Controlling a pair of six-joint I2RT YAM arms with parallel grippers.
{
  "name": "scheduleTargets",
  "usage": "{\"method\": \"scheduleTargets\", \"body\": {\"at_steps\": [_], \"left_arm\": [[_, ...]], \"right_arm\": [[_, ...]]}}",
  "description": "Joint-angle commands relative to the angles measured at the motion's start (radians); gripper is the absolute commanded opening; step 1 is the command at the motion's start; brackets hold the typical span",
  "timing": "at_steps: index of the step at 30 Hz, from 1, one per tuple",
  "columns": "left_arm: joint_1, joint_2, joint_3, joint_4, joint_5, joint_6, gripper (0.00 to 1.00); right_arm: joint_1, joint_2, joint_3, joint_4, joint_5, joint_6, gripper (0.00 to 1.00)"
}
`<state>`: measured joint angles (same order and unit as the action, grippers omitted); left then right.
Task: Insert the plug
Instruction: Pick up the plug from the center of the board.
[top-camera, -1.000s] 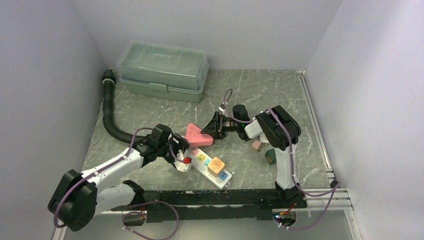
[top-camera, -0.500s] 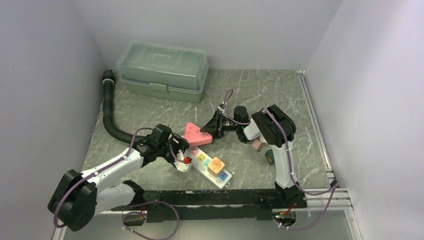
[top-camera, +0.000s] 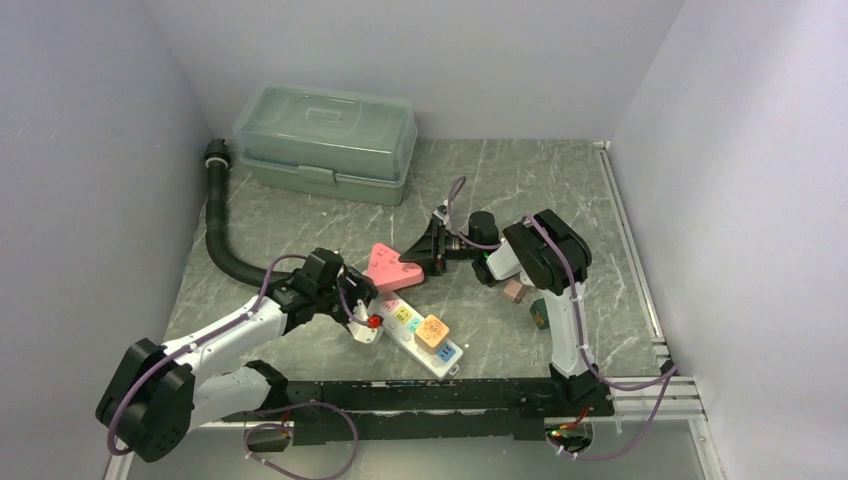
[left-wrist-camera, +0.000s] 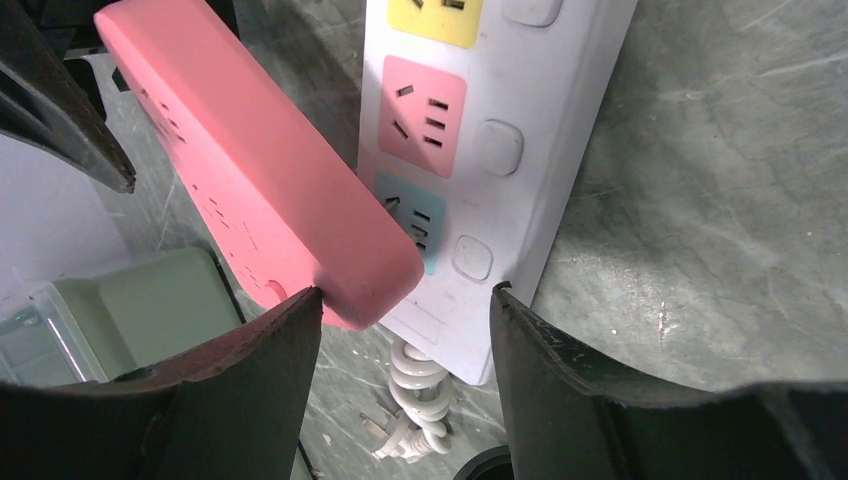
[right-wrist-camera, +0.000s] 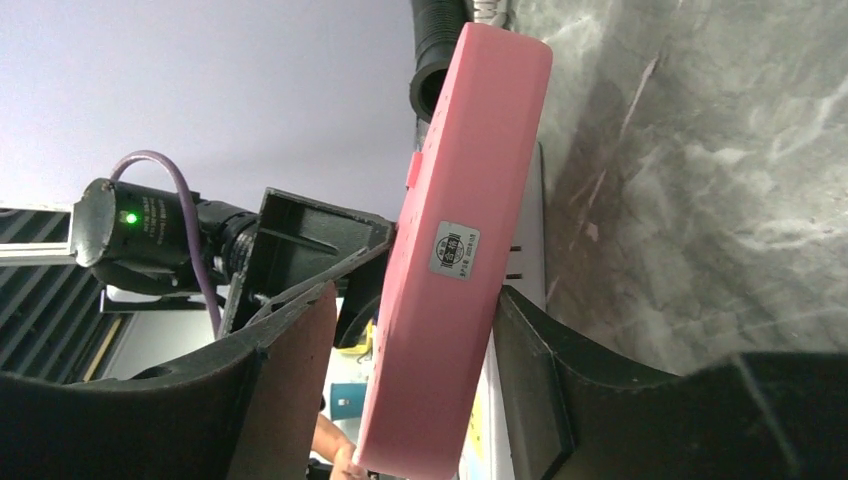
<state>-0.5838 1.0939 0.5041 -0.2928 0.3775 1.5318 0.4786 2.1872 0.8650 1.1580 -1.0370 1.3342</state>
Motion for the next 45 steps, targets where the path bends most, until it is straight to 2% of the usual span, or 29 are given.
{"method": "scheduleTargets", "body": {"at_steps": [1,10,14,18,23,30,31,32,33,38,42,45], "left_arm": [[-0.007,0.025,0.006,-0.022,0.006,0.014,0.66],[-0.007,0.037,0.020,-0.026,0.011,0.025,0.69],[-0.007,0.047,0.026,-0.032,0.014,0.036,0.69],[-0.007,0.049,0.037,-0.044,0.017,0.029,0.69],[-0.006,0.044,0.043,-0.057,0.018,0.025,0.67],[-0.005,0.068,0.095,-0.078,0.007,-0.038,0.65],[-0.006,0.073,0.104,-0.078,0.002,-0.053,0.67],[-0.005,0.075,0.111,-0.075,-0.002,-0.071,0.91],[-0.005,0.076,0.118,-0.062,-0.007,-0.102,0.98],[0.002,0.104,0.183,-0.058,-0.014,-0.217,1.00],[0.049,0.139,0.272,-0.104,0.063,-0.296,1.00],[0.072,0.160,0.324,-0.157,0.125,-0.322,0.92]], "right_arm": [[0.018,0.003,0.044,0.141,-0.058,0.052,0.60],[0.038,-0.039,0.079,-0.201,-0.060,-0.191,0.65],[0.038,-0.040,0.073,-0.237,-0.061,-0.222,0.64],[0.038,-0.036,0.076,-0.216,-0.062,-0.211,0.53],[0.038,-0.044,0.084,-0.206,-0.063,-0.211,0.28],[0.038,-0.068,0.112,-0.316,-0.046,-0.298,0.24],[0.038,-0.062,0.112,-0.317,-0.045,-0.297,0.24],[0.038,-0.057,0.111,-0.317,-0.044,-0.294,0.23],[0.038,-0.048,0.109,-0.317,-0.044,-0.291,0.23],[0.037,-0.044,0.103,-0.357,-0.037,-0.318,0.22],[0.038,-0.044,0.111,-0.435,-0.025,-0.384,0.21],[0.037,-0.044,0.119,-0.516,0.001,-0.450,0.20]]}}
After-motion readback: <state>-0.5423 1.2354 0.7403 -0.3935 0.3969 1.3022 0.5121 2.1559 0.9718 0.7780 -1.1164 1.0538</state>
